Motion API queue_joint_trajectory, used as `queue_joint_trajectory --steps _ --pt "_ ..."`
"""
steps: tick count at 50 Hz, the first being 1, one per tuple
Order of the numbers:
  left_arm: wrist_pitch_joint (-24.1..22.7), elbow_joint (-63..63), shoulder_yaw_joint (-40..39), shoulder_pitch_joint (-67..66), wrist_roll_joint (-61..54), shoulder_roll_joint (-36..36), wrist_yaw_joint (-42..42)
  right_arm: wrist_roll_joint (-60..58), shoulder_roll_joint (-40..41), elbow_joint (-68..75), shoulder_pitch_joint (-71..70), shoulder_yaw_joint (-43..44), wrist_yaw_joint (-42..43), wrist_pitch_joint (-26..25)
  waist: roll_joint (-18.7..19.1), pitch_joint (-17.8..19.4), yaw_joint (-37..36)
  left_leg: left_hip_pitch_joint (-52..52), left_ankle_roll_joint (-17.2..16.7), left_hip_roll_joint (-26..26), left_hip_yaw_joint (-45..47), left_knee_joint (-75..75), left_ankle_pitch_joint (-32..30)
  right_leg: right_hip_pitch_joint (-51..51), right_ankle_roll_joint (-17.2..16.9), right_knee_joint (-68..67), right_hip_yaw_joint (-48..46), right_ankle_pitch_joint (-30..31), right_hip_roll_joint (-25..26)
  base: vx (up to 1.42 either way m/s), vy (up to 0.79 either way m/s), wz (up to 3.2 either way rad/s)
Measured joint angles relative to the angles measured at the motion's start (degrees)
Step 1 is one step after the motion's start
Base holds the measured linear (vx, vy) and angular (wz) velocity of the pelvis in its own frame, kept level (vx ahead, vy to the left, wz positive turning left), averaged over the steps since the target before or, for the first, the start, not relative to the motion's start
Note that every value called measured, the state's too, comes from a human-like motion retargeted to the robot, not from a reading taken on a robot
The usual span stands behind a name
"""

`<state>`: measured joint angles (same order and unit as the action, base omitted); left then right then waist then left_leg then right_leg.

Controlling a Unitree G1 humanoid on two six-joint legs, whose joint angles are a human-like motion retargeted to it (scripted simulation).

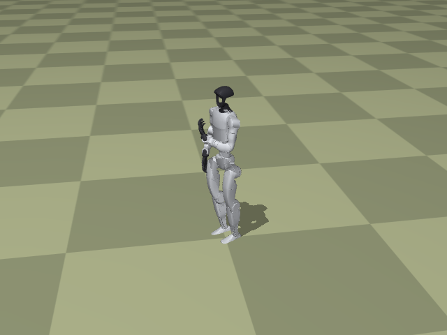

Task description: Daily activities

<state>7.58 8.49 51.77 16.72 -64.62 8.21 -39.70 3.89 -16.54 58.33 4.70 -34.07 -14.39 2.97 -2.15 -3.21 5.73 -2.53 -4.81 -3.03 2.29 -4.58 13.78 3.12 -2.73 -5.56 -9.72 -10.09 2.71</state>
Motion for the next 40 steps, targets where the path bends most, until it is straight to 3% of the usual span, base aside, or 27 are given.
queue_joint_trajectory --steps 15,27,40 --pt "-0.3 -3.4 -1.4 -0.5 -2.9 -3.7 0.2 -2.8 -0.6 -1.6 -0.3 -1.6 0.3 0.8 -0.5 0.4 0.4 0.3 -0.2 0.1 0.9 0.3 -0.1 -0.2 0.0 0.2 0.3 -0.1 0.1 0.0 0.0 0.0" --pt "-0.3 -12.5 -2.1 -6.3 1.0 -2.0 1.2 -6.2 -1.3 -1.1 -1.0 -2.8 0.2 1.4 -0.7 0.4 0.1 0.7 0.0 -0.2 1.6 1.2 -0.8 -0.3 -0.5 0.8 0.4 0.0 -0.2 0.0 0.0 0.0" --pt "-2.0 -14.2 -2.7 -7.2 7.5 -1.2 3.8 -9.1 -1.9 -1.0 -1.0 -3.9 0.8 2.0 -0.7 0.6 -1.0 0.7 0.3 -0.3 1.3 0.9 -0.7 -0.5 -0.8 0.6 0.2 0.0 -0.3 0.0 0.0 0.0"
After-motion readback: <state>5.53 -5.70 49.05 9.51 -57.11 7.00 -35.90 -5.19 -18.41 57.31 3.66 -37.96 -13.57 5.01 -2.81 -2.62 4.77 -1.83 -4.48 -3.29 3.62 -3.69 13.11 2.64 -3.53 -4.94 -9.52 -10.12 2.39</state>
